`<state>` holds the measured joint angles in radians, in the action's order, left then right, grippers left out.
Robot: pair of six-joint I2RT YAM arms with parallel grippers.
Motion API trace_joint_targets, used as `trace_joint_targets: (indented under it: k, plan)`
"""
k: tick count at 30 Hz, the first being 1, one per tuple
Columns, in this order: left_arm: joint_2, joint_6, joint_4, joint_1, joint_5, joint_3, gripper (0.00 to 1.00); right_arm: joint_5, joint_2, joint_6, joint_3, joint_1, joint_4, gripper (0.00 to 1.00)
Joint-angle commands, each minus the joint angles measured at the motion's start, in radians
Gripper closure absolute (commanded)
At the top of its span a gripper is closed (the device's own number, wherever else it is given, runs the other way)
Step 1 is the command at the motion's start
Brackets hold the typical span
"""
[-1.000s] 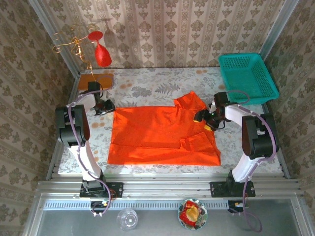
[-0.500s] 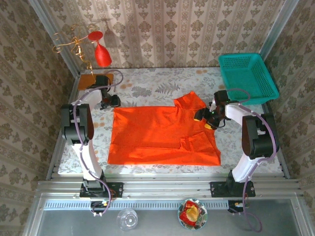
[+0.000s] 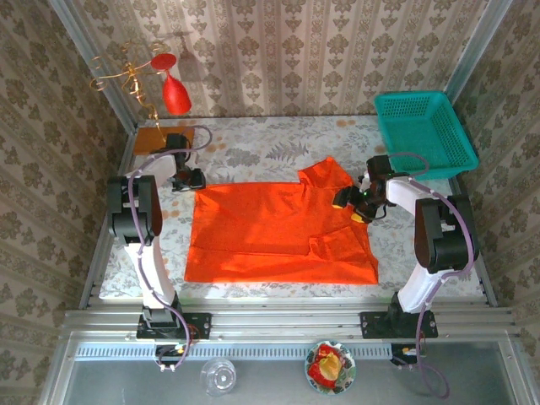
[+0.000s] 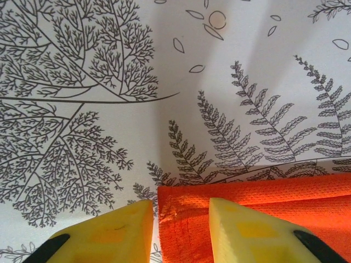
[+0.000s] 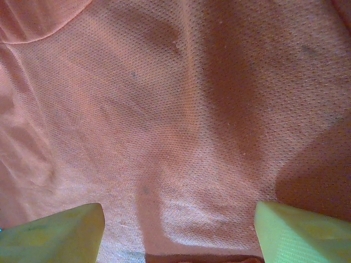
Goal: Fold the inside-out t-shirt
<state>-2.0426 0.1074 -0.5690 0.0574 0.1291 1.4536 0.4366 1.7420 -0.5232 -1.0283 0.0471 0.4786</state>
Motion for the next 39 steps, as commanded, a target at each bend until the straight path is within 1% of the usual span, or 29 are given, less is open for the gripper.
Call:
trace_joint_targets:
  k: [1,7,16,19,23,31,39]
  plan:
    - [0.051,-0.023,-0.019,-0.008,-0.015,0.001,0.66,-0.015,-0.013,0.006,-0.018,0.007,0.027,0.26]
    - [0.035,-0.016,-0.023,-0.013,-0.014,-0.003,0.66,-0.01,-0.006,0.003,-0.015,0.007,0.02,0.26]
    - [-0.032,-0.008,-0.058,-0.015,0.021,0.019,0.66,-0.013,-0.007,0.006,-0.015,0.007,0.024,0.26]
    - [-0.046,-0.011,-0.06,-0.01,0.036,0.02,0.68,-0.014,-0.007,0.008,-0.015,0.007,0.025,0.26]
    - [-0.064,-0.02,-0.071,0.006,0.027,0.032,0.71,-0.014,-0.002,0.009,-0.02,0.007,0.025,0.26]
    - [-0.086,-0.037,-0.105,0.025,-0.021,0.059,0.81,-0.015,-0.001,0.012,-0.025,0.007,0.026,0.26]
    - [-0.08,-0.039,-0.105,0.032,-0.031,0.054,0.93,-0.04,0.01,0.037,-0.072,0.007,0.042,0.26]
